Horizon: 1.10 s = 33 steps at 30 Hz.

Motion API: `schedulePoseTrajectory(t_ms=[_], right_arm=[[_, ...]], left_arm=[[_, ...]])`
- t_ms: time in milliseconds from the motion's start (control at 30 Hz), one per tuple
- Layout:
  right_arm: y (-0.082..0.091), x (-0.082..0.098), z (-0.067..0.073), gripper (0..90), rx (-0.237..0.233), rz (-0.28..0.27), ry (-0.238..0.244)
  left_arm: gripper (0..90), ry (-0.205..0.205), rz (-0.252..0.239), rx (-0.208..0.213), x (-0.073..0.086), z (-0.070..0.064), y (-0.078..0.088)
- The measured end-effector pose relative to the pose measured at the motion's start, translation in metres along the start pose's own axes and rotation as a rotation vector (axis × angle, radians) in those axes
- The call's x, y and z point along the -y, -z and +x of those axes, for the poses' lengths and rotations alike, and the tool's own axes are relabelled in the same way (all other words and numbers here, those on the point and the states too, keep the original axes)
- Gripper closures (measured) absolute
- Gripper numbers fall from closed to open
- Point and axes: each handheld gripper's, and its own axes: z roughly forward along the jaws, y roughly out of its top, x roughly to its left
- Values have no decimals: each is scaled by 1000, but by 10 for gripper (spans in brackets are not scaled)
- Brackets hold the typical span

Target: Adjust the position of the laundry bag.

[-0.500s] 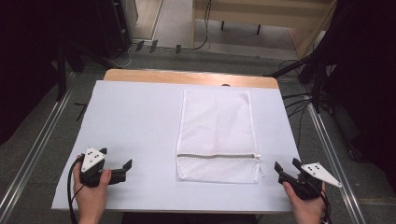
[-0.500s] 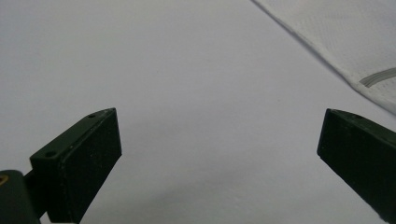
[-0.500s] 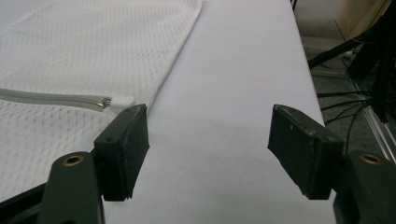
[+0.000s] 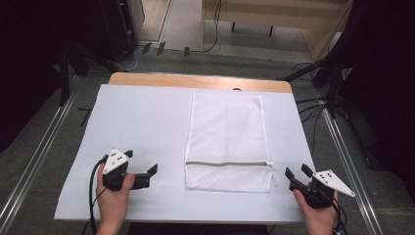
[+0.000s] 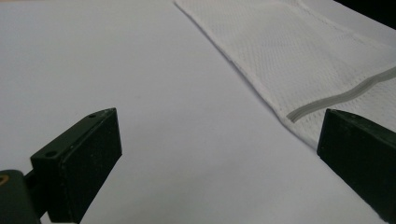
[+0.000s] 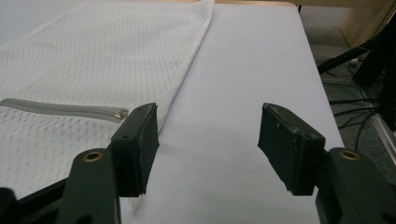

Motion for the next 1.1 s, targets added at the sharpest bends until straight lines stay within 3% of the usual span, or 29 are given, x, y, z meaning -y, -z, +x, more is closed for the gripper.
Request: schedulePoseTrajectory(t_ms=[100, 167, 300, 433, 633, 700, 800, 967, 1033, 1100], right_arm=[[1, 1, 1, 408, -12, -8, -1], [2, 2, 1, 413, -21, -12, -4], [2, 3, 1, 436, -45, -21, -15], [2, 4, 3, 451, -65, -34, -33], [2, 5, 6, 451, -71, -33, -21], [2, 5, 6, 450, -71, -32, -19], [1, 5, 6, 451, -71, -32, -19], [1, 5, 8, 442, -71, -29, -19], [1, 5, 8, 441, -63, -34, -12], [1, 5, 8, 437, -62, -35, -9]], left_arm=[[11, -24, 42, 18, -10, -12, -21], [95, -11, 55, 8, -13, -19, -34], [190, 7, 117, 50, -17, -35, -67], [314, 47, 185, 18, -20, -47, -93], [461, 86, 223, -35, -21, -49, -111], [492, 73, 221, -28, -21, -51, -113], [541, 23, 232, -14, -22, -59, -116], [710, -22, 250, -60, -24, -64, -118], [860, 3, 252, 2, -24, -59, -118], [900, 0, 252, 24, -24, -57, -117]])
